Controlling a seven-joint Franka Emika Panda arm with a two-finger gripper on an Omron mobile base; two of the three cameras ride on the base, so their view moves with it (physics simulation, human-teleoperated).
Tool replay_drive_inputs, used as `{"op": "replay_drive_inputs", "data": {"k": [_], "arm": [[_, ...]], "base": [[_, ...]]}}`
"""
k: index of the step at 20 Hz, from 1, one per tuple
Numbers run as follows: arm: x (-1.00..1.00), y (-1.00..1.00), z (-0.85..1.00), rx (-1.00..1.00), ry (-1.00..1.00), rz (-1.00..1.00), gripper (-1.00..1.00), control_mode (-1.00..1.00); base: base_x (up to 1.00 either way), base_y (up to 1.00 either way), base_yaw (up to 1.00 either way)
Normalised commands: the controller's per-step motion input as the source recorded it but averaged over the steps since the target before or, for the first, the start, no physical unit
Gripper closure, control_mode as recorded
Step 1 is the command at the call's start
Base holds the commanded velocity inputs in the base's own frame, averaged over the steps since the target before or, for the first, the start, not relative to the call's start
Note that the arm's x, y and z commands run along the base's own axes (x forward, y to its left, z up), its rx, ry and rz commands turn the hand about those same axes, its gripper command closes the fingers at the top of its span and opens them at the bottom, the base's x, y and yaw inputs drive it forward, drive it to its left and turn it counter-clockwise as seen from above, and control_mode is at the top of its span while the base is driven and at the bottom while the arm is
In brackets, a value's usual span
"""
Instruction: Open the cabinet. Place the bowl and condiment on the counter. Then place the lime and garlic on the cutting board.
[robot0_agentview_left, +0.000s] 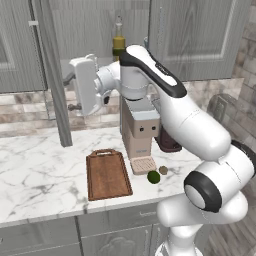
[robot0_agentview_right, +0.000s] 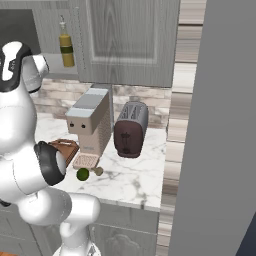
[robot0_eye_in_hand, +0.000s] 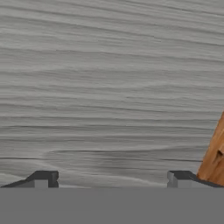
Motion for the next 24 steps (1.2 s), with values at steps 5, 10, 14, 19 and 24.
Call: {"op": "replay_drive_inputs", "data": {"k": [5, 10, 14, 19, 24], "arm": [[-0.44, -0.38, 0.09, 0.02, -0.01, 0.00, -1.00, -1.00], [-0.35, -0.46, 0.07, 0.00, -0.06, -0.02, -1.00, -1.00], [-0.18, -0.41, 0.00, -0.01, -0.06, -0.05, -1.00, -1.00], [-0.01, -0.28, 0.00, -0.08, -0.06, -0.07, -1.00, -1.00], [0.00, -0.14, 0.00, -0.09, -0.07, -0.12, -1.00, -1.00]], "base": [[0.00, 0.00, 0.00], [0.00, 0.00, 0.00], [0.00, 0.00, 0.00], [0.00, 0.00, 0.00], [0.00, 0.00, 0.00]]}}
